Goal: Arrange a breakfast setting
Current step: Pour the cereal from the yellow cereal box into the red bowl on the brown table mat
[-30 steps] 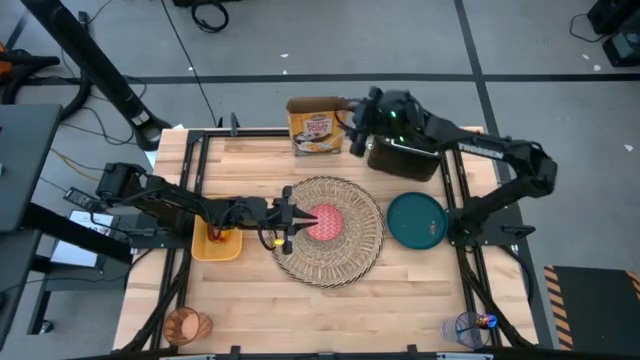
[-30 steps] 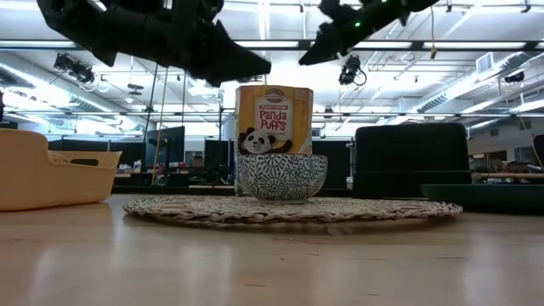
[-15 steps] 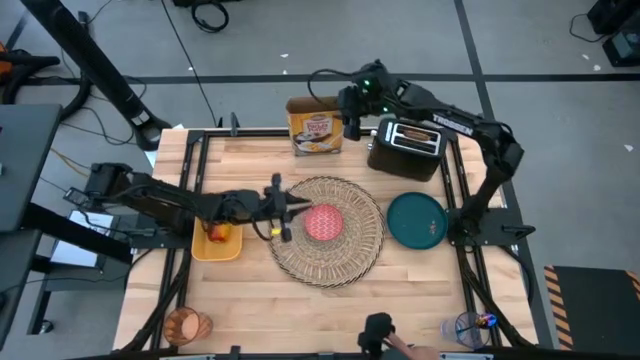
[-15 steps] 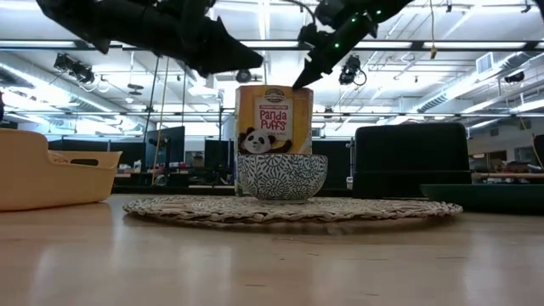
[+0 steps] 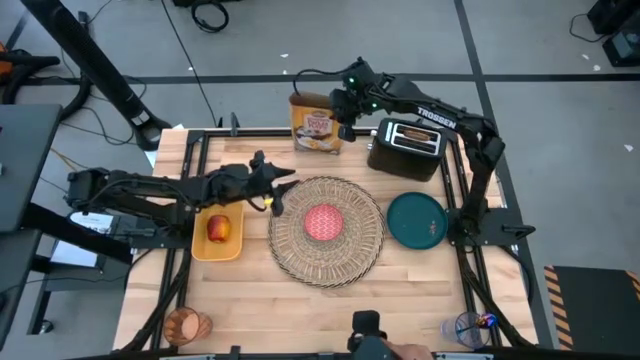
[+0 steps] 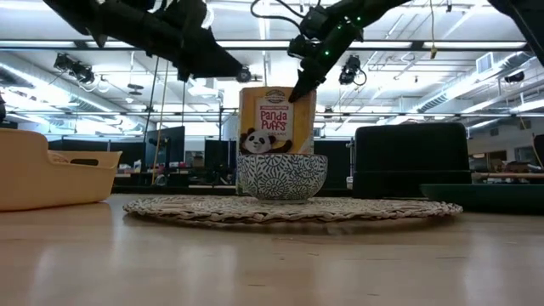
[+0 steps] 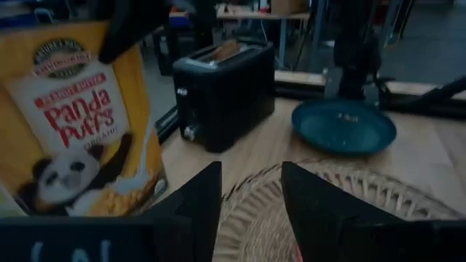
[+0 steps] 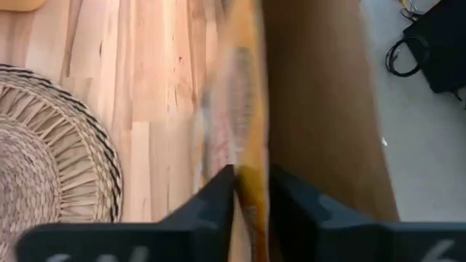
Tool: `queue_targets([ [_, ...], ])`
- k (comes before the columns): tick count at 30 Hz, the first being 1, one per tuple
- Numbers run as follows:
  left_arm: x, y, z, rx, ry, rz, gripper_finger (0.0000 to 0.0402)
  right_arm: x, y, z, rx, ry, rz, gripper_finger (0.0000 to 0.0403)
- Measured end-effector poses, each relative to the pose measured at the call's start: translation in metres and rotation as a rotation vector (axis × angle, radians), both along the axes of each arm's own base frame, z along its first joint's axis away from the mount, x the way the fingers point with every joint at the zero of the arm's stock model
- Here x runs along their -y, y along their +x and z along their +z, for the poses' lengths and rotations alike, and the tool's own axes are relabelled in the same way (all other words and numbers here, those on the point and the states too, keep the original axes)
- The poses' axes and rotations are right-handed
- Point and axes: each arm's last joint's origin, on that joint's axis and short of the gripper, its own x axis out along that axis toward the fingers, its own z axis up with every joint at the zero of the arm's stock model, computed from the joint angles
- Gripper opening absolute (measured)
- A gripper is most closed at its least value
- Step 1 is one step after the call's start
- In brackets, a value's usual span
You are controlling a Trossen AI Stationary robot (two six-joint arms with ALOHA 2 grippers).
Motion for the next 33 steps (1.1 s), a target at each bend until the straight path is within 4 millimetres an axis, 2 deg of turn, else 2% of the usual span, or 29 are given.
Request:
queue_targets([
  [3,-0.003,-0.002,-0.001,-0.021,0.000,0.015,0.0155,-0.006,-0.003,0.005,-0.002,0.000,0.010,0.0015],
  [7,-0.007,-0.008,0.005,-0.009,0.010,0.034,0.0165,-0.016,-0.006,0.015,0.000,-0.023,0.009,0.0012],
  [12,-0.006,-0.020,0.010,-0.036,0.008,0.040,0.0194,-0.040,-0.018,0.040,0.023,-0.070,0.027,0.0007],
  [19,-0.005,-0.028,0.010,-0.081,-0.012,0.043,0.0233,-0.092,-0.042,0.068,-0.035,-0.087,0.103,0.0005],
  [27,-0.005,-0.021,0.014,-0.008,-0.018,-0.003,0.0281,-0.162,-0.062,0.096,0.017,-0.083,0.271,0.0005],
  [33,-0.004,-0.010,0.016,0.069,0.014,-0.093,0.0308,-0.193,-0.064,0.102,0.048,-0.068,0.356,0.0005],
])
